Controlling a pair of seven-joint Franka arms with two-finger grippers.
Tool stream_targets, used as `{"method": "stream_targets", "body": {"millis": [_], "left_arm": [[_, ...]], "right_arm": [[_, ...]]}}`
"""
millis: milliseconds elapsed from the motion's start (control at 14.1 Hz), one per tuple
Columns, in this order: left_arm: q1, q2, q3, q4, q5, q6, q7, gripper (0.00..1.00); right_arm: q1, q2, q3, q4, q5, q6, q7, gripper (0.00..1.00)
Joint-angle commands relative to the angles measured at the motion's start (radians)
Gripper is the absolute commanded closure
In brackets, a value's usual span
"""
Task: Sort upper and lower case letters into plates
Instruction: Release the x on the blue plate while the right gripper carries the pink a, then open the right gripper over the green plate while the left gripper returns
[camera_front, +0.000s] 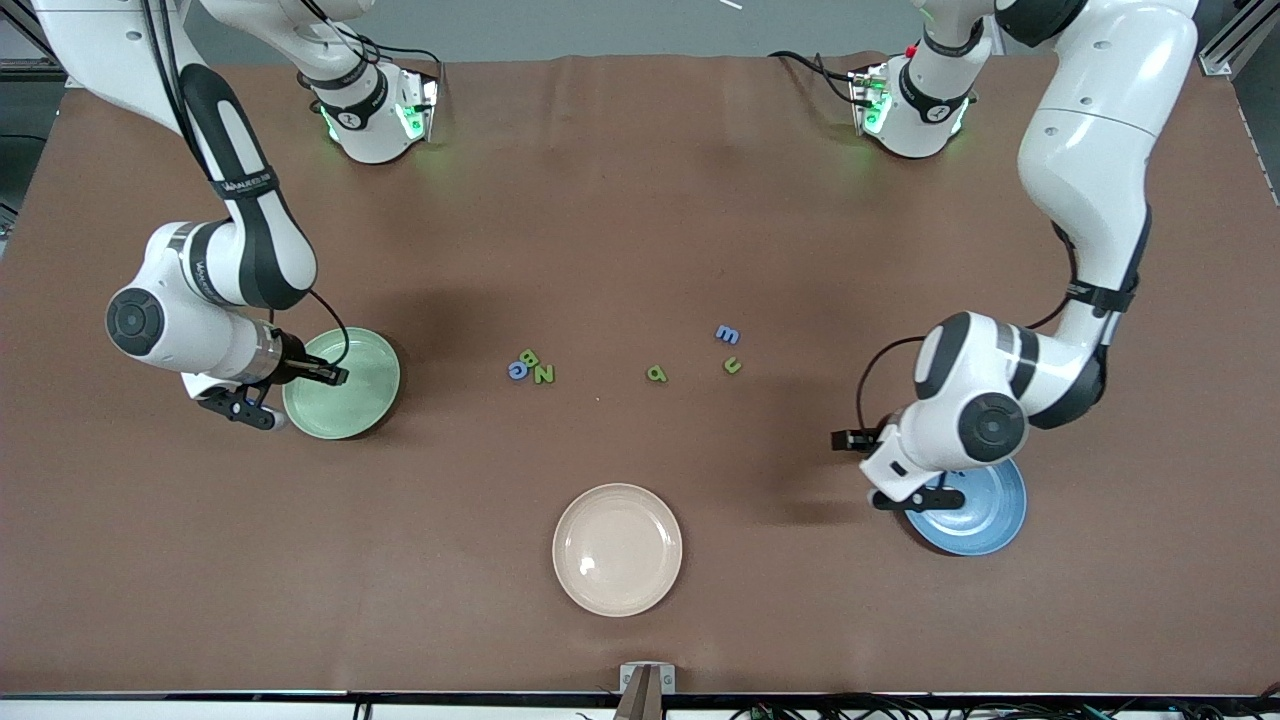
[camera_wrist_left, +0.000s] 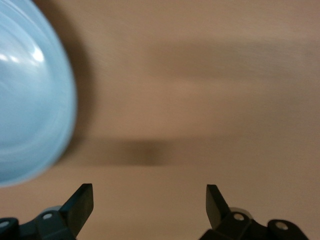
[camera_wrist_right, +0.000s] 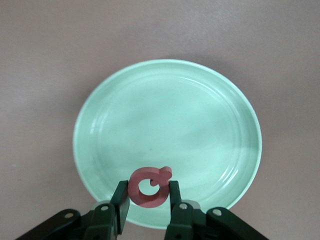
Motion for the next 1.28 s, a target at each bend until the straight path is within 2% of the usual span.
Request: {"method": "stream_targets", "body": {"millis": [0,142,213,355,498,569,640,711,853,1066,1208], "left_arm": [[-0.046,-0.020,-0.036,-0.030,0.000,-0.012,-0.204,0.03],[-0.100,-0.053,-0.050,-0.123,0.014,0.056,-0.415,0.05],[-0.111,-0.084,-0.050,-0.203,0.014,0.148,-0.484,0.05],[-0.118,-0.130,-0.055,-0.330,0.014,0.304,-0.560,0.08],[-0.123,-0.141,-0.065,-0.392,0.014,0.395,-0.658,0.11],[-0.141,-0.140,-0.071,-0.397,0.014,0.397,-0.700,0.14],[-0.158,-0.137,-0.071,-0.400,0.014,0.399,-0.733,0.16],[-0.169,-0.130,-0.071,-0.400,0.014,0.399,-0.769,0.19],[-0.178,-0.121,-0.071,-0.398,0.014,0.399,-0.798,0.26],[-0.183,-0.106,-0.071,-0.394,0.014,0.399,-0.800,0.37],[-0.201,-0.094,-0.071,-0.391,0.014,0.402,-0.804,0.41]], "right_arm": [[-0.027,-0.034,0.022,-0.119,-0.001,0.113,-0.028,1.00],[-0.025,-0.021,0.022,-0.148,-0.001,0.168,-0.028,0.99],[-0.025,-0.002,0.022,-0.149,-0.001,0.175,-0.028,0.98],[-0.025,0.016,0.022,-0.149,-0.001,0.189,-0.028,0.97],[-0.025,0.033,0.022,-0.149,-0.001,0.201,-0.028,0.92],[-0.025,0.033,0.022,-0.147,-0.001,0.199,-0.028,0.75],[-0.025,0.033,0.022,-0.144,-0.001,0.196,-0.028,0.33],[-0.025,0.030,0.022,-0.138,-0.001,0.187,-0.028,0.00],[-0.019,0.016,0.024,-0.109,-0.001,0.151,-0.019,0.00],[0.030,0.012,0.028,0.012,0.001,-0.012,0.080,0.00],[0.096,0.015,0.030,0.040,0.001,-0.017,0.188,0.00]]}}
